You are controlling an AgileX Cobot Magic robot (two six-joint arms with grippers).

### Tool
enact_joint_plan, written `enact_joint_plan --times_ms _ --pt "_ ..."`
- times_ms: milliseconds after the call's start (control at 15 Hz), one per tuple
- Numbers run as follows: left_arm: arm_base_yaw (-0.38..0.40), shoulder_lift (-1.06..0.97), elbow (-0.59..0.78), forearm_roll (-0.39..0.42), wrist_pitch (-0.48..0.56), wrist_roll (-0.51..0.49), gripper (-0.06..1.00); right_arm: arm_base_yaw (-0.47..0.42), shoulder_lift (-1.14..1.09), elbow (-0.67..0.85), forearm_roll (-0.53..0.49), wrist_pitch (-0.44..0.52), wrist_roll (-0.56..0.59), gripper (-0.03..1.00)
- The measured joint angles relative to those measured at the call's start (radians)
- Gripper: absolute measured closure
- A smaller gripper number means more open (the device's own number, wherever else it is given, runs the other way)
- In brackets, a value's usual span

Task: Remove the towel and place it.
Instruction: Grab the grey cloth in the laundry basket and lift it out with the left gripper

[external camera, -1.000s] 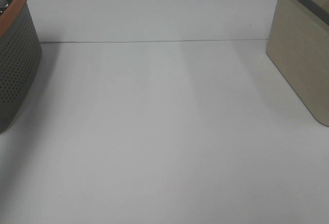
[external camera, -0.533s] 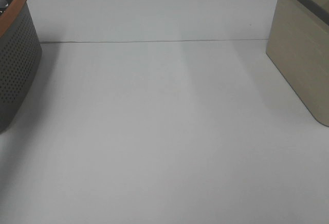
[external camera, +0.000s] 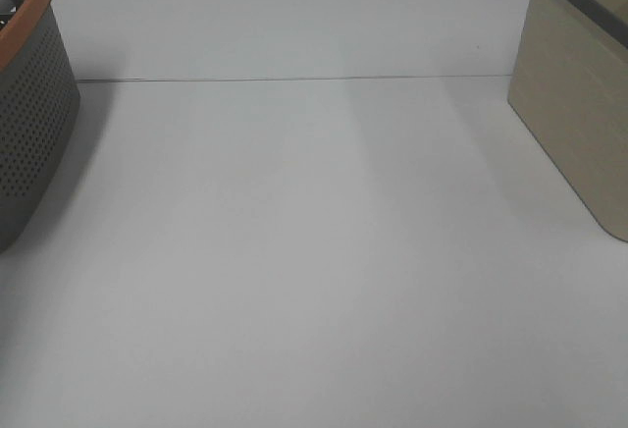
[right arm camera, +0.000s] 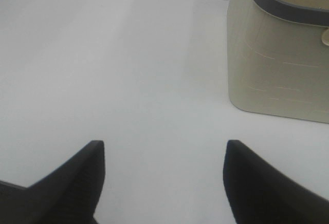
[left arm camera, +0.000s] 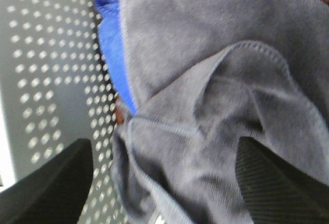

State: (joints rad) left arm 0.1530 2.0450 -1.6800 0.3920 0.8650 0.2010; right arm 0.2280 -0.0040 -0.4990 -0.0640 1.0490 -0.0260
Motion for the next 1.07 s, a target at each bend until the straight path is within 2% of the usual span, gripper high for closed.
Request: enact_joint_plan --times_ms 200,533,733,933,1067 --pt "0.000 0.043 0.000 -0.004 -0.082 0.003 0.23 0.000 0.000 0.000 -0.012 0.000 0.026 0.31" --pt "0.000 0.094 0.000 -0.002 -0.086 0.009 0.23 0.000 0.000 0.000 -0.020 0.000 0.026 0.31" --pt "0.000 0.104 0.000 0.029 -0.086 0.009 0.30 0.000 0.000 0.000 -0.020 0.000 0.026 0.31" --pt "0.000 0.104 0.000 0.081 -0.089 -0.052 0.43 0.000 0.000 0.000 -0.020 0.000 0.026 0.31" --pt "0.000 0.104 0.000 0.100 -0.101 -0.095 0.62 0.000 0.000 0.000 -0.020 0.000 0.026 0.31"
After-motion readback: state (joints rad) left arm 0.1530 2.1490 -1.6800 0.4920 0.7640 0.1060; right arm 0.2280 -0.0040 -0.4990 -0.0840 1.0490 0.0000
